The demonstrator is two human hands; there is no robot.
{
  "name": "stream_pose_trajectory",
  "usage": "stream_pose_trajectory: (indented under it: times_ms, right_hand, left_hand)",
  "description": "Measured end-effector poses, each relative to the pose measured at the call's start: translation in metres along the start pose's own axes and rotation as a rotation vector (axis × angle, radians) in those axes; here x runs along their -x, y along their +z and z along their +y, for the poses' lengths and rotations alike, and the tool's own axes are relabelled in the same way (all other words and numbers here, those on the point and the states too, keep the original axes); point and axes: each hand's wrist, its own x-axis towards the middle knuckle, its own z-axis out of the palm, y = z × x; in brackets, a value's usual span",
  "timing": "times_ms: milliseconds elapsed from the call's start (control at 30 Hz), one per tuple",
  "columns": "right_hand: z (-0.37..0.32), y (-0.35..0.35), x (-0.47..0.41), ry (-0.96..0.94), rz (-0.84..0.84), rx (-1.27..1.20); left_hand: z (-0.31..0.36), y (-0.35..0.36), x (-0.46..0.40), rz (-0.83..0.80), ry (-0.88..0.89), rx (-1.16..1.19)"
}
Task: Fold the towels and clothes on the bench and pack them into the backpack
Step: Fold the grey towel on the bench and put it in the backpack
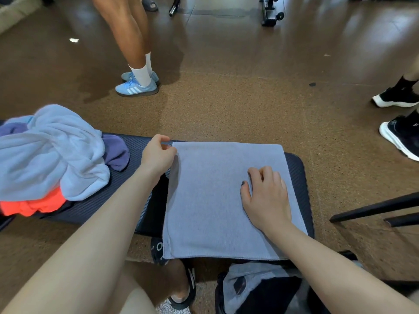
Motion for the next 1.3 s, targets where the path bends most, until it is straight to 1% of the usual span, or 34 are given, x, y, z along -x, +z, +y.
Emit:
stream_pose_trajectory:
  times_ms: [67, 133, 167, 233, 300, 333, 367, 400, 467, 567, 667, 733, 767, 800, 867, 933, 967, 1067, 1167, 1233, 1300]
  right_hand:
    - [0.0, 0.0, 0.0, 0.005, -0.003, -0.011]
    - [0.001, -0.001, 0.001, 0.01, -0.015, -0.03]
    - [0.001, -0.002, 0.0, 0.009, -0.028, -0.041]
    - [0.001, -0.006, -0.003, 0.023, -0.087, -0.106]
    - [0.003, -0.016, -0.009, 0.127, -0.177, -0.31]
    - [0.005, -0.022, -0.011, 0.197, -0.205, -0.435]
    - [0.009, -0.029, -0.01, 0.242, -0.201, -0.506]
    - [0.015, -0.037, -0.006, 0.258, -0.177, -0.501]
    - [0.029, -0.052, 0.008, 0.279, -0.155, -0.39]
    - [0.049, -0.069, 0.036, 0.364, -0.243, -0.258]
    - [0.059, -0.081, 0.061, 0.425, -0.342, -0.231]
    - [0.062, -0.087, 0.073, 0.445, -0.382, -0.254]
    - [0.062, -0.089, 0.078, 0.46, -0.403, -0.278]
    - [0.062, -0.092, 0.081, 0.471, -0.419, -0.305]
    - [0.062, -0.094, 0.086, 0.476, -0.427, -0.347]
    - [0.063, -0.096, 0.089, 0.479, -0.437, -0.384]
    - [0.065, -0.097, 0.089, 0.494, -0.439, -0.412]
    - [0.071, -0.099, 0.089, 0.613, -0.427, -0.548]
    - [0.071, -0.101, 0.091, 0.724, -0.468, -0.71]
    - [0.069, -0.099, 0.093, 0.73, -0.513, -0.739]
    - [0.07, -0.098, 0.092, 0.708, -0.529, -0.712]
  left_hand:
    - [-0.001, 0.0, 0.005, -0.011, 0.092, -0.203]
    - [-0.004, -0.001, 0.012, -0.008, 0.241, -0.446]
    - [-0.006, -0.002, 0.018, -0.007, 0.3, -0.533]
    - [-0.009, -0.005, 0.032, -0.024, 0.331, -0.62]
    - [-0.013, -0.009, 0.053, -0.056, 0.277, -0.653]
    - [-0.015, -0.011, 0.064, -0.078, 0.231, -0.677]
    - [-0.018, -0.013, 0.077, -0.104, 0.186, -0.714]
    - [-0.021, -0.015, 0.092, -0.132, 0.144, -0.761]
    - [-0.028, -0.02, 0.118, -0.193, 0.075, -0.833]
    - [-0.039, -0.028, 0.136, -0.25, -0.031, -0.866]
    - [-0.043, -0.033, 0.153, -0.266, -0.123, -0.884]
    - [-0.048, -0.029, 0.169, -0.293, -0.183, -0.833]
    - [-0.049, -0.026, 0.176, -0.312, -0.212, -0.74]
    - [-0.048, -0.024, 0.181, -0.317, -0.235, -0.594]
    - [-0.042, -0.022, 0.187, -0.272, -0.248, -0.282]
    - [-0.037, -0.024, 0.189, -0.217, -0.222, -0.095]
    - [-0.037, -0.025, 0.19, -0.217, -0.218, -0.032]
    - [-0.045, -0.031, 0.191, -0.269, -0.219, 0.05]
    - [-0.053, -0.041, 0.192, -0.331, -0.229, 0.043]
    - [-0.056, -0.046, 0.193, -0.345, -0.215, 0.014]
    - [-0.059, -0.048, 0.192, -0.36, -0.224, 0.013]
